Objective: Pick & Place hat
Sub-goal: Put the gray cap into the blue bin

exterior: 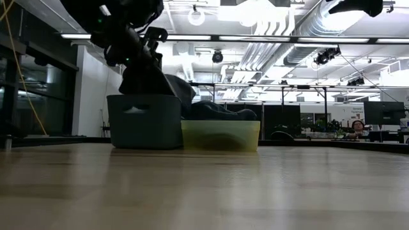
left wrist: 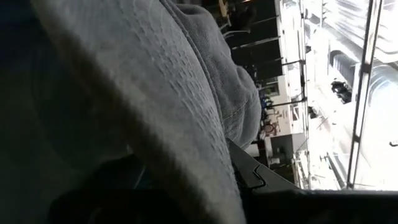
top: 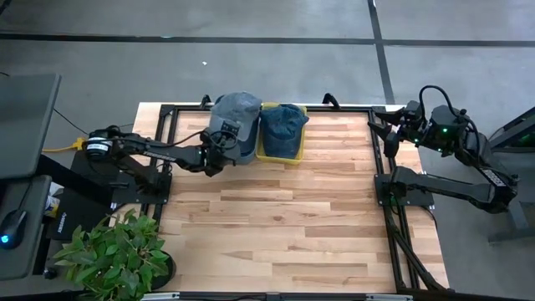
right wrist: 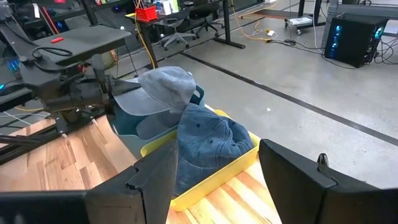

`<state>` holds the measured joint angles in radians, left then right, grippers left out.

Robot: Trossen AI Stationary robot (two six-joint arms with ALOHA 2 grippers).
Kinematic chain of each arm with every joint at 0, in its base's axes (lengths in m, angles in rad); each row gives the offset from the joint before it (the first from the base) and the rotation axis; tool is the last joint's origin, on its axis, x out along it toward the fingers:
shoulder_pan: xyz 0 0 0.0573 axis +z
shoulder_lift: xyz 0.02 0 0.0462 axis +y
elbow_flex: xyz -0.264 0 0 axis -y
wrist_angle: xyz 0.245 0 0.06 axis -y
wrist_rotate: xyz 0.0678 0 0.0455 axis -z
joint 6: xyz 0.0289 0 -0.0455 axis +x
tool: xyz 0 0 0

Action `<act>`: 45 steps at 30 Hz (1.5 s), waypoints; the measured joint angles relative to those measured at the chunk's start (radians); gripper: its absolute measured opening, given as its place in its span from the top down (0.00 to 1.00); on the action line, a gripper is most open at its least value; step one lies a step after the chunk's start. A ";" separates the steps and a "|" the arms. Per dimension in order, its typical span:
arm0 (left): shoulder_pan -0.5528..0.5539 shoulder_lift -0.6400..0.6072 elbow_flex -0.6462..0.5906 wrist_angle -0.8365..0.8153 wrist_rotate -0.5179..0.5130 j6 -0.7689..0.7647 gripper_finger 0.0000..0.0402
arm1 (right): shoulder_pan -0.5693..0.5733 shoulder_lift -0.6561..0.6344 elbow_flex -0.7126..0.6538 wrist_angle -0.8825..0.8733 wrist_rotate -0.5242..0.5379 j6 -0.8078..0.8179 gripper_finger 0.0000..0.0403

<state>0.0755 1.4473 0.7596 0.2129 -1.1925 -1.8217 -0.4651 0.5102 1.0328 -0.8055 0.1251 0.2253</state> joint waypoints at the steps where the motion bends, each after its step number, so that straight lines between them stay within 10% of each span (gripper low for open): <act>1: 0.000 0.010 0.000 0.005 -0.002 0.000 0.99 | 0.000 0.000 0.000 0.000 -0.001 0.000 0.45; 34: -0.004 0.030 -0.001 0.108 0.039 0.012 0.47 | 0.000 0.000 0.000 -0.053 -0.001 -0.009 0.45; 45: -0.004 -0.006 -0.002 0.126 0.049 0.038 0.44 | 0.000 0.000 0.000 -0.053 0.000 -0.023 0.45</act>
<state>0.0711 1.4414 0.7574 0.3388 -1.1433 -1.7835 -0.4652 0.5102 1.0325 -0.8589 0.1249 0.2018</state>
